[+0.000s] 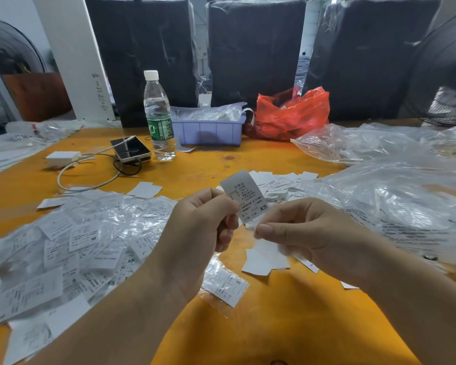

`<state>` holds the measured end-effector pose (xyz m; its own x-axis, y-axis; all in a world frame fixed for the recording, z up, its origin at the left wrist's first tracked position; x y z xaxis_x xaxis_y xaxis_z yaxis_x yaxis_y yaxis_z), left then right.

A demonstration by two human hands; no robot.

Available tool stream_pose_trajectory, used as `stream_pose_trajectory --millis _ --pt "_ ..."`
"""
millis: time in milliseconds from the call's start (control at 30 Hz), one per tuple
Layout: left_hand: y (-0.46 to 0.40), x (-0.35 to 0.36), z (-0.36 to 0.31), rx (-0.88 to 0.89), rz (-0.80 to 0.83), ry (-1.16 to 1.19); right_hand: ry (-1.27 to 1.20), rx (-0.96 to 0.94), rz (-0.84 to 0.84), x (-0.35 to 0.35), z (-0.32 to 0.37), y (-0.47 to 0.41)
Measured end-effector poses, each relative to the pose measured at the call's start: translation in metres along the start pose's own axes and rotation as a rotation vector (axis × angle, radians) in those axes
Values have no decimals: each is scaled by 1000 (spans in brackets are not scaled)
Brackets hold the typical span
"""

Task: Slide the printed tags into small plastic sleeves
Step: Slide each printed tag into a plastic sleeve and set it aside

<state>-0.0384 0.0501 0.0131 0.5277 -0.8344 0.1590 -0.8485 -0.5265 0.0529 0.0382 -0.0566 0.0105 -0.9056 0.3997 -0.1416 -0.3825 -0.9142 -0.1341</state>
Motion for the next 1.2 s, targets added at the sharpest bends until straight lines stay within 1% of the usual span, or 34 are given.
stream_pose_trajectory --millis 100,300,867,1000,1100,1200 --pt "0 2 0 0 12 -20 5 7 4 0 -1 1" --pt "2 7 2 -17 27 -44 -7 15 -45 -3 -3 0" --pt "3 12 6 -20 55 -124 4 -8 1 2 -1 0" --pt "1 11 7 -24 70 -146 32 -11 -4 0 0 0" --pt "0 12 8 -22 94 -213 66 -10 2 0 0 0" --pt "0 14 8 13 105 -249 121 -31 21 1 1 -1"
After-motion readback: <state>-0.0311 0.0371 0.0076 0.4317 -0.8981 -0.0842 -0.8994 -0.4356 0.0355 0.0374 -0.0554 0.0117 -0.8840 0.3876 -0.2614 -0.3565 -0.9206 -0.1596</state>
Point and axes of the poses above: each hand's wrist, its own y-axis away from the middle knuckle, its own x-axis out of the palm, z = x × y, the point moved 9 cm from there along -y, towards the middle knuckle, and after that the axes turned 9 degrees about -x, right-handed, at the moved point
